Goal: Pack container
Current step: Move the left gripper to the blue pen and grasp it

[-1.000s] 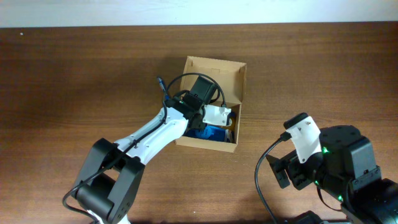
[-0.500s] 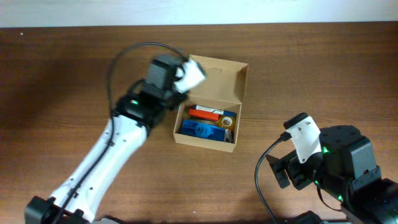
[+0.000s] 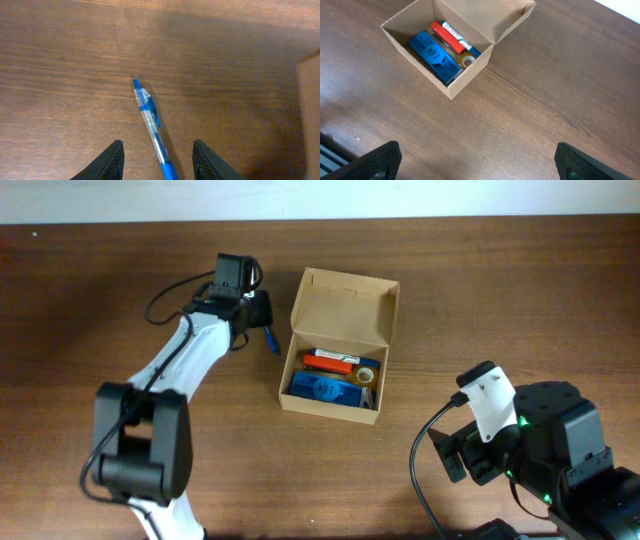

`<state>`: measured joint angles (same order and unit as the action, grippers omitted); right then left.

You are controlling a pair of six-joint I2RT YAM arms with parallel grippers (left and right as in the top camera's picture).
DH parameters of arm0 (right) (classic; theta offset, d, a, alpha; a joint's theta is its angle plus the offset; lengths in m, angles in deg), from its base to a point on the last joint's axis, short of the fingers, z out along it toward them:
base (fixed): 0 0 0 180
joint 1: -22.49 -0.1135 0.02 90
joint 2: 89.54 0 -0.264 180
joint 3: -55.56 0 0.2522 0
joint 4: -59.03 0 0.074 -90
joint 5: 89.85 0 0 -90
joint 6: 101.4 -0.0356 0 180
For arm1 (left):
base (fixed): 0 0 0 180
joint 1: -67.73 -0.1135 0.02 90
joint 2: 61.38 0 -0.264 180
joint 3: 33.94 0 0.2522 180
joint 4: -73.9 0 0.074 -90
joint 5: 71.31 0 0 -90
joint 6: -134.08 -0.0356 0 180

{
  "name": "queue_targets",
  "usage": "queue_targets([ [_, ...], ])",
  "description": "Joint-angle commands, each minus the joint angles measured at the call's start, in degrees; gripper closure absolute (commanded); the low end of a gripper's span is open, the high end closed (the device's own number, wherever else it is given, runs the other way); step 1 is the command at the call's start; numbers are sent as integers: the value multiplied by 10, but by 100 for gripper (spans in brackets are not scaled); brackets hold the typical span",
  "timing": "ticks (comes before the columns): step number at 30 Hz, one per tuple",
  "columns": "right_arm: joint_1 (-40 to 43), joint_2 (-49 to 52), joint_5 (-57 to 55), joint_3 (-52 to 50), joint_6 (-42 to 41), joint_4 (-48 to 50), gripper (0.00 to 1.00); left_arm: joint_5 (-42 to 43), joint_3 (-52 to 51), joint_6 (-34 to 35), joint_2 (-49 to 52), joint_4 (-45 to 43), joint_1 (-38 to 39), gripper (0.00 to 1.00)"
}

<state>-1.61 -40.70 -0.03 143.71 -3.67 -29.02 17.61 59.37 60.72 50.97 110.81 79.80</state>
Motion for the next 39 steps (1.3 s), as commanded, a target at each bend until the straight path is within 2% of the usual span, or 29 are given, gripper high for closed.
queue_targets([
  [1, -2, -1, -5, 8, -1, 2, 1, 13, 54, 22, 47, 17, -1, 57],
  [4, -2, -1, -5, 8, -1, 2, 1, 13, 114, 23, 101, 73, -1, 58],
  [8, -2, -1, -5, 8, -1, 2, 1, -1, 173, 69, 145, 149, -1, 58],
  [21, -2, -1, -5, 8, -1, 2, 1, -17, 174, 97, 147, 216, 14, 57],
  [23, -2, -1, -5, 8, -1, 2, 1, -17, 188, 97, 151, 222, 19, 57],
  [28, -2, -1, -5, 8, -1, 2, 1, -17, 293, 97, 211, 316, 29, 57],
  [35, -2, -1, -5, 8, -1, 2, 0, -30, 301, 97, 215, 351, 31, 57],
  [39, -2, -1, -5, 8, -1, 2, 1, -39, 301, 138, 218, 372, 26, 57],
])
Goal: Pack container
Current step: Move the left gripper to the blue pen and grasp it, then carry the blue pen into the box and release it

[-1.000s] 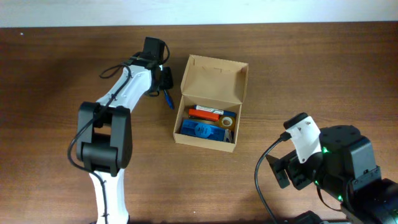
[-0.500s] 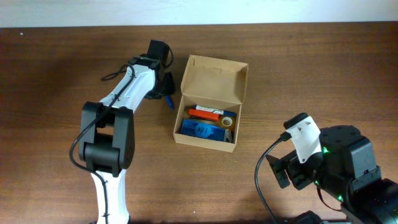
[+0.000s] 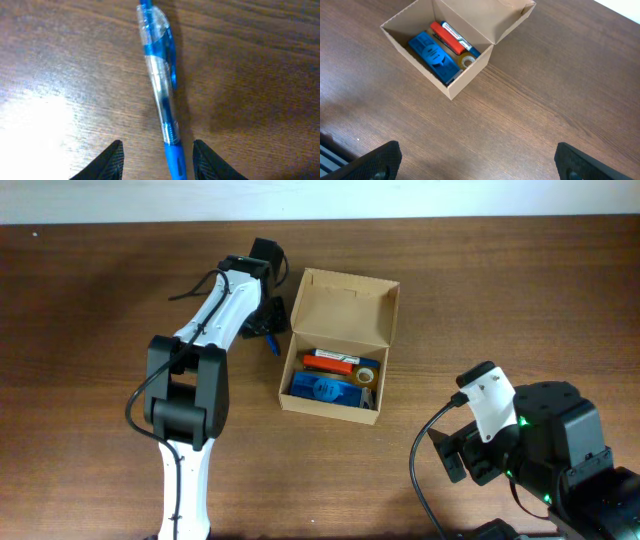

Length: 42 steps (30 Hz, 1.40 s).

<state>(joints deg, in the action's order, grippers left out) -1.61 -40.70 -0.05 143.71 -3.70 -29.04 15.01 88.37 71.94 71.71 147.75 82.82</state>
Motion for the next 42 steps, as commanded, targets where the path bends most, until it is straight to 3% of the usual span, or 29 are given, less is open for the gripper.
queue_targets([
  [1, -2, -1, -5, 8, -1, 2, 1, -13, 10, 26, 10, 2, -5, 57],
  [9, -2, -1, -5, 8, -1, 2, 1, -11, 10, 30, 24, 2, -6, 57],
  [12, -3, -1, -5, 8, -1, 2, 1, -11, 10, 30, 28, 2, -6, 80],
  [15, -2, -1, -5, 8, -1, 2, 1, -11, 10, 30, 28, 3, -6, 95],
  [22, -2, -1, -5, 8, -1, 2, 1, -24, 11, 21, -7, -1, -2, 98],
  [25, -2, -1, -5, 8, -1, 2, 1, -83, 11, -21, -56, 0, 11, 98],
  [29, -2, -1, -5, 8, -1, 2, 1, -170, 11, -130, -131, -5, 45, 98],
  [32, -2, -1, -5, 8, -1, 2, 1, -164, 11, -296, -180, -19, 84, 98],
  [34, -2, -1, -5, 8, -1, 2, 1, -108, 11, -422, -205, -27, 111, 98],
  [35, -2, -1, -5, 8, -1, 2, 1, -23, 11, -525, -217, -25, 129, 98],
  [38, -2, -1, -5, 8, -1, 2, 1, 130, 11, -695, -223, -23, 158, 98],
  [42, -2, -1, -5, 8, -1, 2, 1, 181, 10, -885, -222, 28, 174, 98],
])
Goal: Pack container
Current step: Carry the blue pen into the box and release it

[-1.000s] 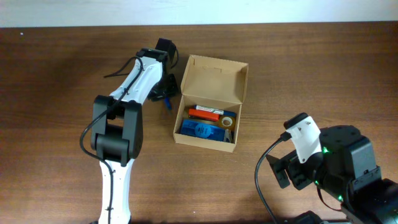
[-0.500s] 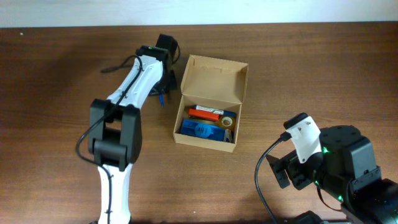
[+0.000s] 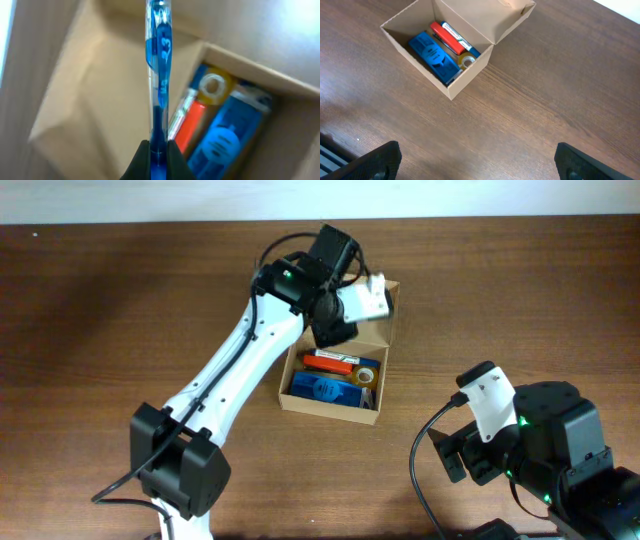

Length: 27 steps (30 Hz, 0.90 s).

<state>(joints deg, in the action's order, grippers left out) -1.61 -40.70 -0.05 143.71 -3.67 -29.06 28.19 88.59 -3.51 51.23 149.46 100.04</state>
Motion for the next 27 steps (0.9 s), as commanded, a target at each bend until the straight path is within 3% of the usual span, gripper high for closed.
queue_targets([
  [1, -2, -1, -5, 8, -1, 2, 1, 49, 5, -166, -17, 35, 3, 98],
  [3, -2, -1, -5, 8, -1, 2, 1, 49, -12, -216, -17, 64, 3, 99],
  [7, -2, -1, -5, 8, -1, 2, 1, 41, -75, -267, -17, 35, 3, 98],
  [11, -2, -1, -5, 8, -1, 2, 1, -28, -124, -267, -2, -49, 2, 98],
  [19, -2, -1, -5, 8, -1, 2, 1, -59, -124, -267, 44, -55, -7, 98],
  [21, -2, -1, -5, 8, -1, 2, 1, -60, -124, -266, 44, -58, -7, 76],
  [23, -2, -1, -5, 8, -1, 2, 1, -59, -124, -266, 44, -58, -7, 65],
  [27, -2, -1, -5, 8, -1, 2, 1, -59, -124, -266, 44, -58, -7, 64],
])
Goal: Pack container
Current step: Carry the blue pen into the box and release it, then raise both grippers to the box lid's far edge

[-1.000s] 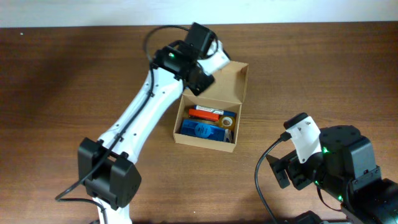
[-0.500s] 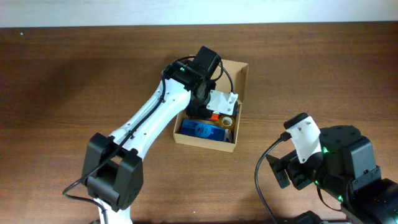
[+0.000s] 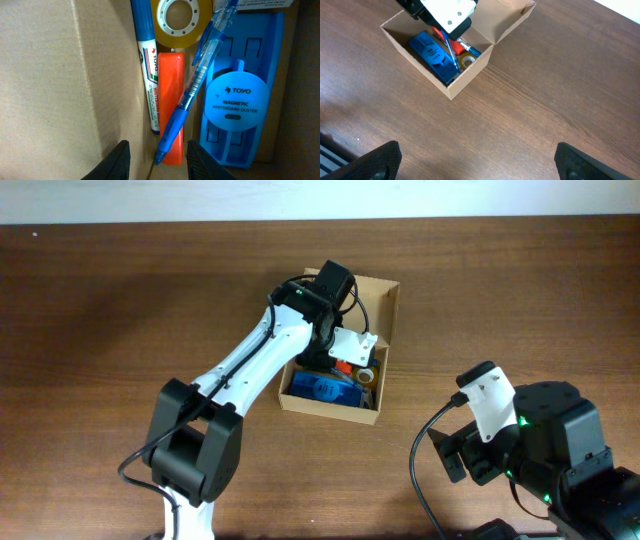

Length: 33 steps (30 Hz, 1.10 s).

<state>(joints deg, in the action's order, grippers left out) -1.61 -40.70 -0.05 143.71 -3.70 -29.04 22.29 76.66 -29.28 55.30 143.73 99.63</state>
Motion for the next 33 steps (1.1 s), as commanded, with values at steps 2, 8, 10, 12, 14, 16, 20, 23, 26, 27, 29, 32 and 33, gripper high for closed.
queue_targets([
  [2, -2, -1, -5, 8, -1, 2, 1, 0, -4, -8, 3, -1, -3, 66],
  [8, -2, -1, -5, 8, -1, 2, 1, 0, 0, 76, -47, -2, 0, 98],
  [10, -2, -1, -5, 8, -1, 2, 1, 1, 0, 97, -78, -2, 0, 98],
  [12, -2, -1, -5, 8, -1, 2, 1, 27, 0, 99, -120, -3, 0, 98],
  [14, -2, -1, -5, 8, -1, 2, 1, 33, 0, 148, -151, -23, -3, 98],
  [16, -2, -1, -5, 8, -1, 2, 1, 35, 0, 240, -175, -47, -17, 98],
  [20, -2, -1, -5, 8, -1, 2, 1, 118, 0, 341, -197, -49, -67, 98],
  [23, -2, -1, -5, 8, -1, 2, 1, 168, 0, 425, -196, -69, -125, 98],
  [26, -2, -1, -5, 8, -1, 3, 1, 168, 0, 502, -196, -92, -170, 98],
  [27, -2, -1, -5, 8, -1, 3, 1, 168, 0, 510, -196, -92, -179, 98],
  [29, -3, -1, -5, 8, -1, 3, 1, 169, 0, 536, -188, -92, -205, 98],
  [32, -2, -1, -5, 8, -1, 4, 1, 186, 0, 539, -155, -96, -212, 98],
  [33, -2, -1, -5, 8, -1, 18, 1, 191, 0, 556, -135, -105, -213, 98],
])
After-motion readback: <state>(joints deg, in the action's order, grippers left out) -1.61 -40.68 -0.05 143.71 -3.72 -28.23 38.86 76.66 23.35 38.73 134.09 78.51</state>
